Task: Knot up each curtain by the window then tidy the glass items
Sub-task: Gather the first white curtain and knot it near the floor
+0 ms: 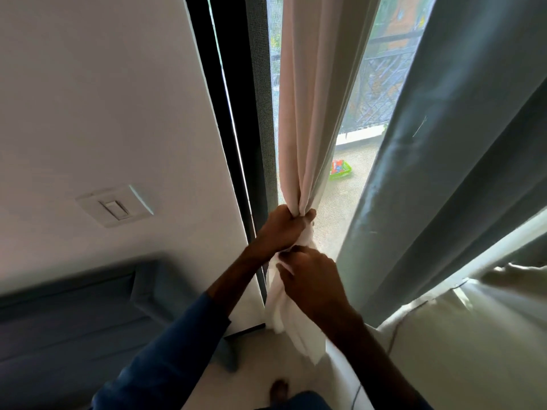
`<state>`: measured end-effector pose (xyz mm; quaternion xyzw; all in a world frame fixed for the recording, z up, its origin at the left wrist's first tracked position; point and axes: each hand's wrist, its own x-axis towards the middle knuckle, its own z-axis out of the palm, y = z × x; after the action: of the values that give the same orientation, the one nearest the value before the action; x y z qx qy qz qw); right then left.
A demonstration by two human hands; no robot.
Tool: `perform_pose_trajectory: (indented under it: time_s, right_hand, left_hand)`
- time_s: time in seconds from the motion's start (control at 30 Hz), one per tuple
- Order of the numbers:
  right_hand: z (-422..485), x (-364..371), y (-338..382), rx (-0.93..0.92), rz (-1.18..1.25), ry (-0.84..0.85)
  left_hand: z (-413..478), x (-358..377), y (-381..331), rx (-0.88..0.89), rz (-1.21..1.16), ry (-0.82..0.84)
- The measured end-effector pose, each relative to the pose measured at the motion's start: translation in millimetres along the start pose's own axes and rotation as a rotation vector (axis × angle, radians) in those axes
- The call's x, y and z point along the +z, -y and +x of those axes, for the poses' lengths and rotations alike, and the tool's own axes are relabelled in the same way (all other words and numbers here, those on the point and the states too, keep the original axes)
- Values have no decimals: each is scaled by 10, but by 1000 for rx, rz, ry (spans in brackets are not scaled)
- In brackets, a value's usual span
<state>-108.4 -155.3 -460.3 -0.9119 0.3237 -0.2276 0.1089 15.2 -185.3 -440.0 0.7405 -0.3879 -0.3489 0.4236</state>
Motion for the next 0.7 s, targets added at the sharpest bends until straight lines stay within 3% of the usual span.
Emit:
perform_pose_trajectory:
  time_s: [0.1,0.23,0.3,0.5,0.63,0.7]
  right_hand:
    - [4,75,17,50,30,94]
    - [-40,58,-48,-15,314,236]
    - [-70,7,-157,21,381,168]
    - [-18,-57,-591,354,457,-203]
    - [57,26,-712,314,782,-25]
    - [70,77,-719,281,792,24]
  left_hand:
    - [-2,-81,61,33,15,122]
    - [-5,-173,165,194,253,136]
    - [-13,-199,179,232,341,153]
    - [-77,-254,159,206,682,185]
    - [-97,-255,136,307,845,303]
    - [-112,-263,132,323,864,381]
